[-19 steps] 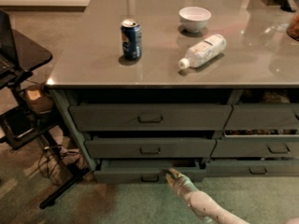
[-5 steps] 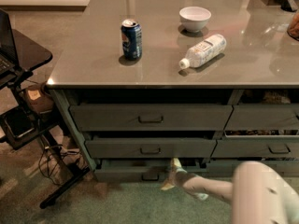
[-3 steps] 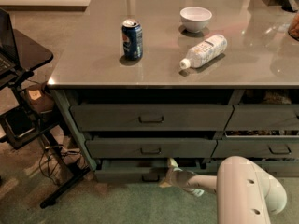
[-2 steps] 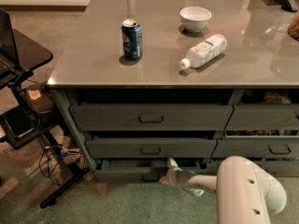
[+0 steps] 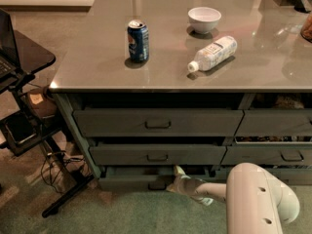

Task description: Open bottom drawer

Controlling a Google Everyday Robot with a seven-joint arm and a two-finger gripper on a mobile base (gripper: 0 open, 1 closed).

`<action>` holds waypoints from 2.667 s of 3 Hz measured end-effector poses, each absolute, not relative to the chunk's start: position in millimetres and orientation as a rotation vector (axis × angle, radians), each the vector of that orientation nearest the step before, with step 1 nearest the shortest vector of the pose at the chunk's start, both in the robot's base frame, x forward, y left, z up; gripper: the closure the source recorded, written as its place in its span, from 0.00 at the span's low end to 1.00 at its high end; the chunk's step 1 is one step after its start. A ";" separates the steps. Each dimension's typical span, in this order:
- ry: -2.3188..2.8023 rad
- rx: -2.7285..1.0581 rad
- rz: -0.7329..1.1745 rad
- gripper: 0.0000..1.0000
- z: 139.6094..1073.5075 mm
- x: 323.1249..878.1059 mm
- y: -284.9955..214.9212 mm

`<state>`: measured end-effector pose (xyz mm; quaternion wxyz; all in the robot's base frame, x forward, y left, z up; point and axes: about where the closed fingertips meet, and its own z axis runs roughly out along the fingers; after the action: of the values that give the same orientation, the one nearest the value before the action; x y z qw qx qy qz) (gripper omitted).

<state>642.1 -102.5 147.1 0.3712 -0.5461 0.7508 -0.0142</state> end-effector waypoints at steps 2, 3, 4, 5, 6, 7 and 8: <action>1.929 -1.396 -0.038 1.00 149.6 629.9 -105.8; 1.944 -1.375 -0.041 1.00 146.6 617.4 -109.5; 1.944 -1.375 -0.041 1.00 152.6 615.6 -109.5; 1.961 -1.349 -0.045 1.00 150.5 602.2 -111.9; 1.961 -1.349 -0.045 1.00 153.5 600.2 -110.2; 1.959 -1.347 -0.038 1.00 155.2 589.8 -105.6; 1.959 -1.347 -0.038 1.00 155.2 589.7 -105.6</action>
Offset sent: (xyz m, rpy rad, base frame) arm -0.2735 -0.0852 -0.0477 0.0505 0.0337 -0.3042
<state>589.7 -105.6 155.2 0.3726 -0.5257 0.7646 -0.0147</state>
